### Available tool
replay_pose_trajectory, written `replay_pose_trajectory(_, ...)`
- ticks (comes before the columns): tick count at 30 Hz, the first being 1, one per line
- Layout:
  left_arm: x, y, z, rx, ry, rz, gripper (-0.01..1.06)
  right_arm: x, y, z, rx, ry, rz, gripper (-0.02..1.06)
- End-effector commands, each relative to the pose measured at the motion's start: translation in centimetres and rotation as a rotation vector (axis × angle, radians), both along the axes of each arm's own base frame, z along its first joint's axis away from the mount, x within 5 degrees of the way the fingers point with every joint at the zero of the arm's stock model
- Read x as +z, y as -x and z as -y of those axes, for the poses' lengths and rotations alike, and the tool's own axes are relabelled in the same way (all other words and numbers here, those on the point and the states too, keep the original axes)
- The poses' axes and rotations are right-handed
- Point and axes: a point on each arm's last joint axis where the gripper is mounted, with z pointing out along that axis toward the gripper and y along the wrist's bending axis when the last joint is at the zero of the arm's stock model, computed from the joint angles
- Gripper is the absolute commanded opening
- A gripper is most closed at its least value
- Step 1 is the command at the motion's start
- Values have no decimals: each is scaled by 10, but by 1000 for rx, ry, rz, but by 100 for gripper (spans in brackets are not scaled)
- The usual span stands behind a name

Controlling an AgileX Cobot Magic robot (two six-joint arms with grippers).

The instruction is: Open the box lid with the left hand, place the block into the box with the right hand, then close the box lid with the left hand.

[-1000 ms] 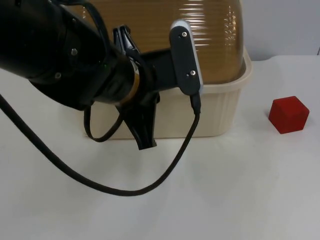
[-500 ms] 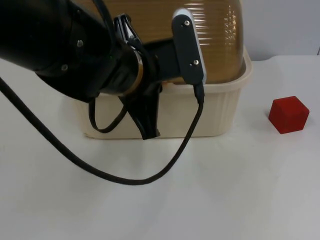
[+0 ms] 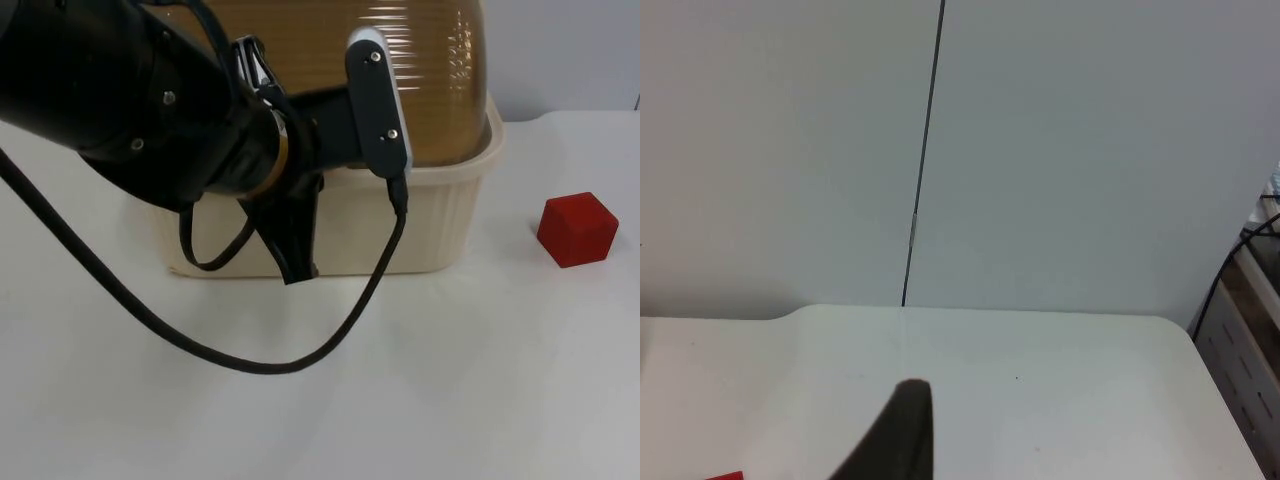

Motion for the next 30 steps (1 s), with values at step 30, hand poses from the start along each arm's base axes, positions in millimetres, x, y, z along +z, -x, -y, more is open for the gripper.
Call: replay_pose_trajectory(30,52,-24,7,82,43,197,0,2,1,0,3,6,8,105)
